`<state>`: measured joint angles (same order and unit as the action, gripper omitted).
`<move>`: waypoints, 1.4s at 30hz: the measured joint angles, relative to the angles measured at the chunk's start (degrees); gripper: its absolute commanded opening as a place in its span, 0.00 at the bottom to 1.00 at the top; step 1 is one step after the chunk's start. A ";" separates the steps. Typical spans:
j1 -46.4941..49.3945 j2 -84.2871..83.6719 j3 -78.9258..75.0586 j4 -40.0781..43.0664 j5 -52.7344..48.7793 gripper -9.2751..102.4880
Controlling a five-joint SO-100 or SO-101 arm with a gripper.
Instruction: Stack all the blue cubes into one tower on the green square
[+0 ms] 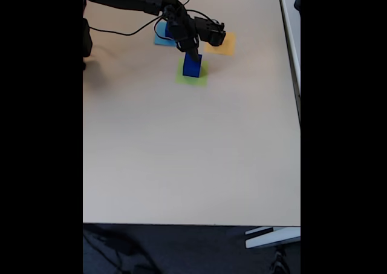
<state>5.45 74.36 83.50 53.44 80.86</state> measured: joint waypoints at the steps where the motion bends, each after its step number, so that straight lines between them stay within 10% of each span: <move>1: 0.00 0.00 0.00 0.00 0.00 0.12; 42: -8.88 -10.81 -20.39 -0.26 14.15 0.08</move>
<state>-3.43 63.54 63.11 53.17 95.01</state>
